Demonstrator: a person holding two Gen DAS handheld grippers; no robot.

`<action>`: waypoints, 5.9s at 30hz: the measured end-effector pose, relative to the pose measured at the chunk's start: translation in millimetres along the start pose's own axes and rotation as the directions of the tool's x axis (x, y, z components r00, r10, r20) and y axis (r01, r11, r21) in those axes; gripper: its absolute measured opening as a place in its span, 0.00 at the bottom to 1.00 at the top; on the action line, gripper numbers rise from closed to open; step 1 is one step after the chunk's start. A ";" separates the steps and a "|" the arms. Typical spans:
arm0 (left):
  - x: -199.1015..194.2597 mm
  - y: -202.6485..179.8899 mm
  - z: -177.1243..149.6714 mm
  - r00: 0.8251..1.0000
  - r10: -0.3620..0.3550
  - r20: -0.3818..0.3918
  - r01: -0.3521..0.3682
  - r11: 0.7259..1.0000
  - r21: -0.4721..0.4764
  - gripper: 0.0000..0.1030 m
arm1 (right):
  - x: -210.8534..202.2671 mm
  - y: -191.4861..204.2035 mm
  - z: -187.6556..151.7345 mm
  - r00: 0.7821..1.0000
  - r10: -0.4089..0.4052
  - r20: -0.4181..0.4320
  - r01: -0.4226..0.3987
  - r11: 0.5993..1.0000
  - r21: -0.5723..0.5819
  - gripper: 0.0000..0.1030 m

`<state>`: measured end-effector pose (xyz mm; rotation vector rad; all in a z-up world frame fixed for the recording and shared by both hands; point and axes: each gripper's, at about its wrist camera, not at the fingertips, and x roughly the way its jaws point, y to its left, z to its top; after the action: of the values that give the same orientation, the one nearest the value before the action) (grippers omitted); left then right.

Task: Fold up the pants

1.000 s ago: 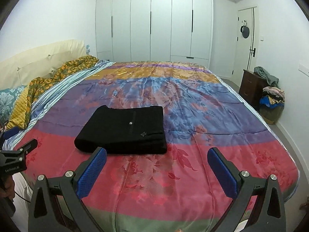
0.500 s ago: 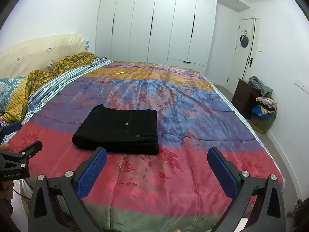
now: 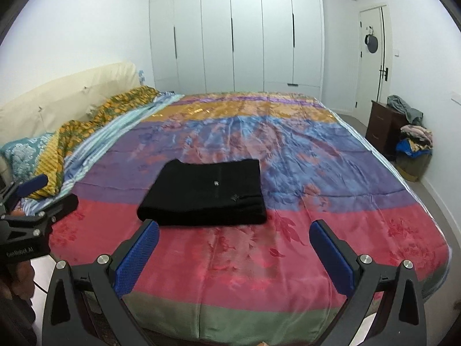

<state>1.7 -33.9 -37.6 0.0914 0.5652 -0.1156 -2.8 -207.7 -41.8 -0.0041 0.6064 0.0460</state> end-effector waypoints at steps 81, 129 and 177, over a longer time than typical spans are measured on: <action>16.7 20.8 -11.7 0.957 0.054 -0.284 -0.082 0.993 -0.084 0.99 | 12.3 14.9 -9.0 0.985 -0.123 -0.122 0.113 0.990 -0.089 1.00; 20.2 8.3 -5.4 0.946 0.084 -0.314 -0.103 0.994 -0.043 0.99 | 10.6 6.0 -0.4 0.981 -0.146 -0.131 0.137 0.988 -0.075 1.00; 25.3 7.8 -4.9 0.944 0.054 -0.325 -0.079 0.995 -0.064 0.99 | 14.7 12.8 -3.3 0.980 -0.134 -0.151 0.121 0.988 -0.091 1.00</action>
<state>21.4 -27.6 -54.9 0.0548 0.8936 -0.0118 6.8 -194.3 -52.8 -0.1266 0.7597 -0.0546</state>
